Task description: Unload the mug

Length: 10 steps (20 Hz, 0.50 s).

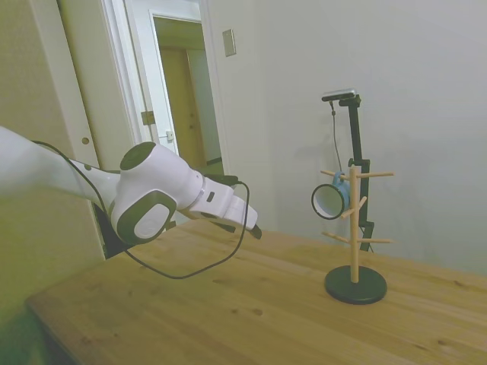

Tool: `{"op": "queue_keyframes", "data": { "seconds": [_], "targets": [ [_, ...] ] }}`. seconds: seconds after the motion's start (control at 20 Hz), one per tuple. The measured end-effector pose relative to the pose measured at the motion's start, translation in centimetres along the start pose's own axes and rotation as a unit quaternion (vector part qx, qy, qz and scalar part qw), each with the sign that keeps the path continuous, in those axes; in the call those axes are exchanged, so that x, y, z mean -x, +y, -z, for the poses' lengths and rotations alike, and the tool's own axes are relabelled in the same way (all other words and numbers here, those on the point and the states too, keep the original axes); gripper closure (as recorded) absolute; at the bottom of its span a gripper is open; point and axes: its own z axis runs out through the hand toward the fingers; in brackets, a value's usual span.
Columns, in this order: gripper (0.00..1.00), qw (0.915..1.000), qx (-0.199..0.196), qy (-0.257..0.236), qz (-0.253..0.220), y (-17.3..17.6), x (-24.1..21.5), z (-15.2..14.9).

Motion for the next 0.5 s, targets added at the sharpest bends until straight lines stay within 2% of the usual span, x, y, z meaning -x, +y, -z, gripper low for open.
{"op": "queue_keyframes", "data": {
  "seconds": [0.25,0.5],
  "targets": [
    [0.0,0.9994,-0.028,0.021,-0.01,-1.9,-2.9,0.7],
    [0.0,0.9982,-0.036,0.039,-0.029,-3.4,-6.4,-0.4]
  ]
}}
